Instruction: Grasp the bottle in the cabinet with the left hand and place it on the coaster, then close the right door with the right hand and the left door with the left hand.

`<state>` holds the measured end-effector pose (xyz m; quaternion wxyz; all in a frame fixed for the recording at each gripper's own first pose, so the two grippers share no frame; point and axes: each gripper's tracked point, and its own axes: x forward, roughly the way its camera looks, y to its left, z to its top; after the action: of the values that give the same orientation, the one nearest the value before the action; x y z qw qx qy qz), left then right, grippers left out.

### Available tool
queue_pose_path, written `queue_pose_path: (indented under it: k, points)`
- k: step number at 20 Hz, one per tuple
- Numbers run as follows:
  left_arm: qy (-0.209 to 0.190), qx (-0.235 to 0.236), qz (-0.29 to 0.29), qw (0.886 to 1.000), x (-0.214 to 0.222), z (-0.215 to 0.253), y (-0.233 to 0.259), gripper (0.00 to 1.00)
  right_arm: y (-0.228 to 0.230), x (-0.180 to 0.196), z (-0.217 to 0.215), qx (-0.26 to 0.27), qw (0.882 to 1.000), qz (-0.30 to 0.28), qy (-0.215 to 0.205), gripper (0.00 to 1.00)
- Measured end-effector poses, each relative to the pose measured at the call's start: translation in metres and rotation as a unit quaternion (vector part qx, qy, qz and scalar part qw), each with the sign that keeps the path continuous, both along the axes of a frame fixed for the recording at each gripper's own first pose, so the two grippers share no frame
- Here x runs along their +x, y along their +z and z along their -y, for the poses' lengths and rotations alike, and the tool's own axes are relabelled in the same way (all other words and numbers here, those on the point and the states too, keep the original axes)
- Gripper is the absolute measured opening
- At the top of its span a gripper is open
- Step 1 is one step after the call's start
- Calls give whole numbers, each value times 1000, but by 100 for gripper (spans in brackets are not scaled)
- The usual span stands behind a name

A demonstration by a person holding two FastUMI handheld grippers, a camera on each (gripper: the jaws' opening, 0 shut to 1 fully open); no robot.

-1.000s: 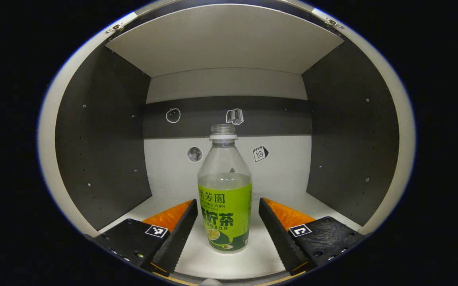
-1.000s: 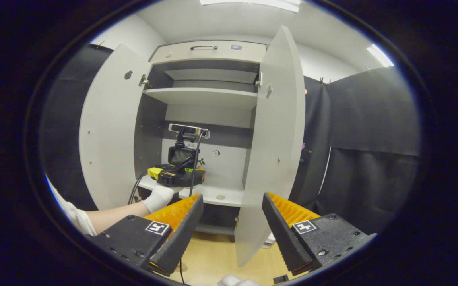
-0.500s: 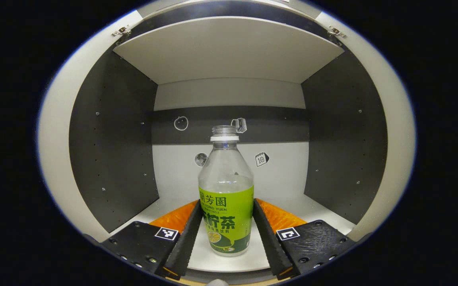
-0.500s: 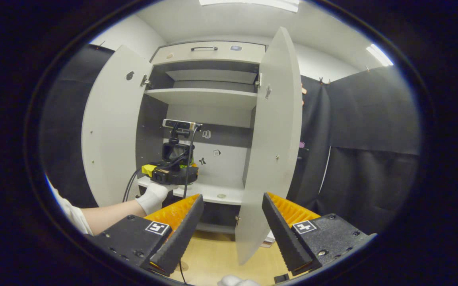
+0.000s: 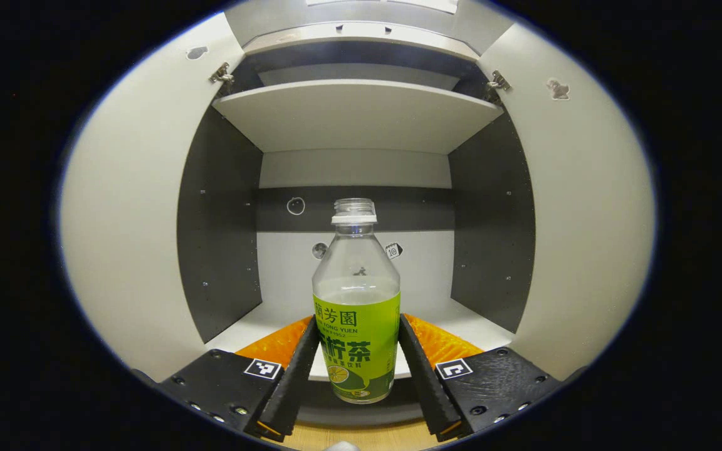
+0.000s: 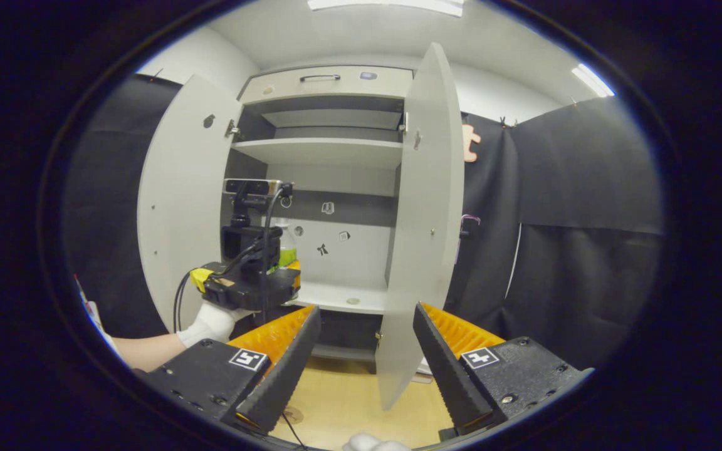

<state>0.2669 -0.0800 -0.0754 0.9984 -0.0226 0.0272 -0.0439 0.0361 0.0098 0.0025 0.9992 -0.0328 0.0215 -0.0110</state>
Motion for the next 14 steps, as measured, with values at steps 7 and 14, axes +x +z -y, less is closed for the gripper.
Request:
queue_pose_path:
  k: [7, 14]
  points:
    - [-1, 3, -2, 1000, -74, -1, -18, 74, -9, -24, 15, 7, 1000, -2, -9, 98]
    - [-20, -4, -21, 1000, -133, 9, -77, 78, -22, -40, 30, 10, 1000, -14, -17, 98]
